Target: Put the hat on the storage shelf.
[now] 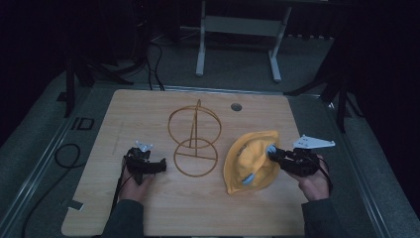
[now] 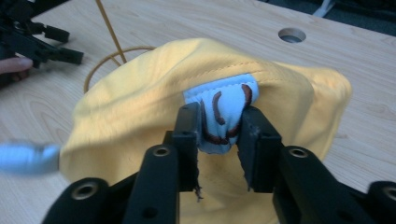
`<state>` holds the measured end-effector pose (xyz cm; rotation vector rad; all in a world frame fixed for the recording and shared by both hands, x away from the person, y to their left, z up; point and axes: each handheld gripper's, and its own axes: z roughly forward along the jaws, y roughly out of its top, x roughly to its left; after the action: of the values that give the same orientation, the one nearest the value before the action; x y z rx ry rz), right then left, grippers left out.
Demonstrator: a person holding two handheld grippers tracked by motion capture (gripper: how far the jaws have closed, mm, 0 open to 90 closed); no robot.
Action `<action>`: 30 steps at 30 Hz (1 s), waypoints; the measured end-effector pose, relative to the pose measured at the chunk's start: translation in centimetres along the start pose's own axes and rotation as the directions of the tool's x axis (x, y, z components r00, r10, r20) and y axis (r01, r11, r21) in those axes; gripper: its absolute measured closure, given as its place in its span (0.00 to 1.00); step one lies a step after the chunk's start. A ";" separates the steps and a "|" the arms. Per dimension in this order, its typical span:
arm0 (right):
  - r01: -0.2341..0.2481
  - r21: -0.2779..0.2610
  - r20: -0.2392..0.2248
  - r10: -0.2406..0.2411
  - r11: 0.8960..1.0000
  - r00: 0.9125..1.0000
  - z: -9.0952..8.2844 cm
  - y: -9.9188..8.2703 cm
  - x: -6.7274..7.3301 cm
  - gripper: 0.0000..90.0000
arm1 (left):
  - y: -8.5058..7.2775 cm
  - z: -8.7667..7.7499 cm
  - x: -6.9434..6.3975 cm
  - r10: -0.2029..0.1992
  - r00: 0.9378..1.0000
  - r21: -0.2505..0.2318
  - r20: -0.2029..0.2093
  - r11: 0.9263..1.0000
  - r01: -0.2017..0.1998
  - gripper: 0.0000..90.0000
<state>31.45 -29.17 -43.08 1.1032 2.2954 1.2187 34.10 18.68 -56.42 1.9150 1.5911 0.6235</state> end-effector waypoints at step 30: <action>0.202 0.115 -0.036 -0.199 0.973 0.979 -0.5 0.9 2.3 0.56 | 0.0 0.0 0.0 -0.001 1.000 -0.001 0.000 1.000 0.001 0.01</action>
<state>30.03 -27.41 -41.90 0.8707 2.4553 1.0371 34.10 18.67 -56.43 1.9137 1.5912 0.6235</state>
